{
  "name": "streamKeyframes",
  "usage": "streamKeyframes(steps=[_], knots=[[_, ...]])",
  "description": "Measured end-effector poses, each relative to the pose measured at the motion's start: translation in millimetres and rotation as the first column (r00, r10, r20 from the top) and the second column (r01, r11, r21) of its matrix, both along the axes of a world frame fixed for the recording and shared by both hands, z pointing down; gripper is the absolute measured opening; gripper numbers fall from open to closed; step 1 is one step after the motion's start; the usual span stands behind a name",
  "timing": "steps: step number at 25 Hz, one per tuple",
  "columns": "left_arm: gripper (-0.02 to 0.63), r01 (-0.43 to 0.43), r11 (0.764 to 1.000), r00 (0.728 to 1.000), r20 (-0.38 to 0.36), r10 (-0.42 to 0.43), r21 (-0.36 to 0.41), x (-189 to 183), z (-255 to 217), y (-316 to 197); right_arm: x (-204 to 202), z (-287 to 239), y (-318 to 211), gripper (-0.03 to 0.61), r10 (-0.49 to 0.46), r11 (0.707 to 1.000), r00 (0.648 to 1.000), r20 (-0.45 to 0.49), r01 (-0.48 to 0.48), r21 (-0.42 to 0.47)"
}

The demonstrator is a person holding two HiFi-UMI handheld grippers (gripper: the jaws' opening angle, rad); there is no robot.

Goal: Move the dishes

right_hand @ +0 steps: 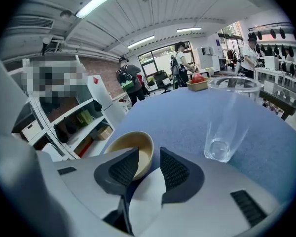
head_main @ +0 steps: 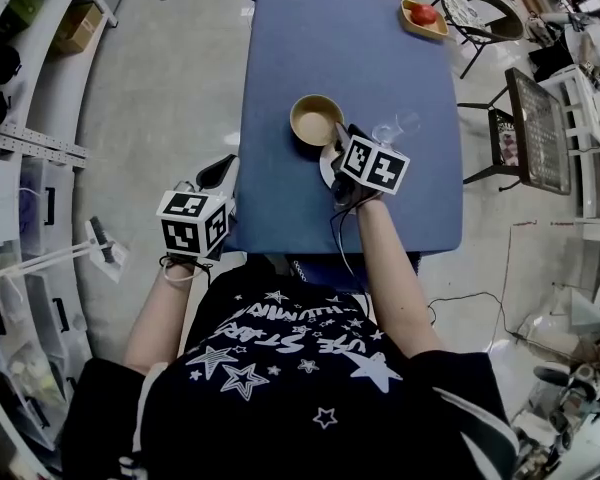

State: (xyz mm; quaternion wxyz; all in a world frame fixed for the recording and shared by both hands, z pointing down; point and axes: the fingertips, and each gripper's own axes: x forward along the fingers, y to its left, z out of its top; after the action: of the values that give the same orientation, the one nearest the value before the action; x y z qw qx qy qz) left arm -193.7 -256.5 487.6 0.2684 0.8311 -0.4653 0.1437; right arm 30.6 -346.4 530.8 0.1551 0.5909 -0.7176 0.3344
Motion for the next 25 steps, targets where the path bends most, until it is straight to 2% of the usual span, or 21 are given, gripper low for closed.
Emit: streamKeyframes(steps=[8, 15, 20, 25], knots=[[0.02, 0.03, 0.999, 1.0, 0.005, -0.03, 0.039, 18.6, -12.3, 16.7, 25.3, -22.4, 33.7, 0.144, -0.035, 0.998, 0.999, 0.0, 0.035, 0.05], [0.02, 0.007, 0.997, 1.0, 0.018, -0.008, 0.074, 69.5, -29.1, 41.7, 61.5, -50.5, 65.1, 0.137, -0.087, 0.989, 0.996, -0.026, 0.089, 0.117], [0.02, 0.0, 0.995, 0.999, 0.032, -0.003, 0.095, 115.0, -40.9, 63.9, 99.0, -71.1, 93.9, 0.099, -0.132, 0.974, 0.987, -0.088, 0.146, 0.171], [0.02, 0.022, 0.995, 0.998, 0.059, -0.028, 0.095, 152.0, -43.1, 90.7, 135.4, -80.0, 118.8, 0.021, -0.18, 0.955, 0.975, -0.128, 0.205, 0.216]])
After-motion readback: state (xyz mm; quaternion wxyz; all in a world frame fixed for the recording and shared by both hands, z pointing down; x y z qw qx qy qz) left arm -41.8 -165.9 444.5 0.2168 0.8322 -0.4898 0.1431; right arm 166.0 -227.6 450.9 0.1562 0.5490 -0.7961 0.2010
